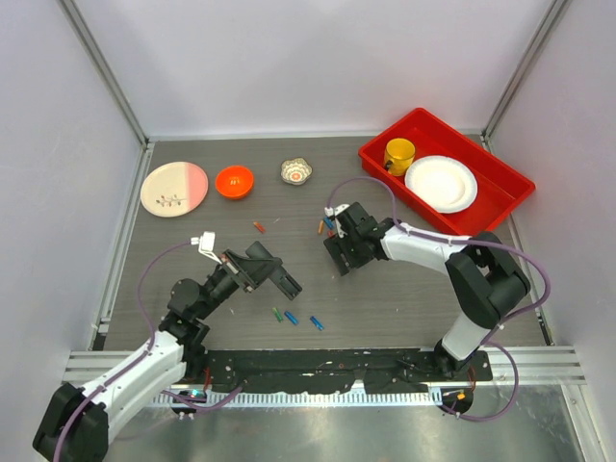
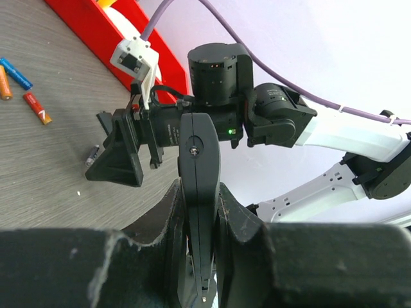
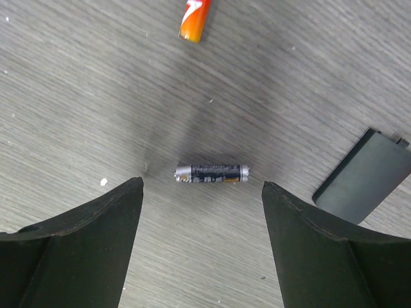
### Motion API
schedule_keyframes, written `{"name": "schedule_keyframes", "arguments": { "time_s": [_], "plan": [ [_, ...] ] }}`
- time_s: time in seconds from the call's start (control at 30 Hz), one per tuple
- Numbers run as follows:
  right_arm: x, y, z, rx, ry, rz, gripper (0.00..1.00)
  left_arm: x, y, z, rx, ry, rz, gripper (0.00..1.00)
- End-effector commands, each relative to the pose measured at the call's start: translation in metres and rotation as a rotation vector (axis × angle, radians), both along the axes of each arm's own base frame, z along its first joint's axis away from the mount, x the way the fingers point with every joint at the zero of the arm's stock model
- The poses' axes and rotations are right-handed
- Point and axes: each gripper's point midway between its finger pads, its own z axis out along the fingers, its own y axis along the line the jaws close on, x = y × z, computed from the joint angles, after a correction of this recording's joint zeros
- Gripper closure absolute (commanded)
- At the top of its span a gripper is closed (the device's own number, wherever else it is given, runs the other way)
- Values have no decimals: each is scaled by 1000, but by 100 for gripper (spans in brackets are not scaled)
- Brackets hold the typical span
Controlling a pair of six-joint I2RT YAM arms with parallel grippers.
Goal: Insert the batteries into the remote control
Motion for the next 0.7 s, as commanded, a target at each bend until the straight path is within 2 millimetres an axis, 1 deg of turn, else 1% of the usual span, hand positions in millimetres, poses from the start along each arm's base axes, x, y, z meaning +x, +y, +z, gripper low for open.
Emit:
{"name": "schedule_keyframes", "arguments": {
  "time_s": [0.0,0.2,0.33,0.67],
  "plan": [
    [21,11,9,57,-41,7,21,0,-3,5,10,-37,-12,100],
    [19,10,-1,47,-21,11,25,0,-4,4,4,-31,-16,100],
    [18,11,-3,46,-14,12,27,0,-3,3,4,-30,-13,100],
    [16,8,-8,27,0,11,38,1,-3,2,3,-25,-12,100]
  ]
}}
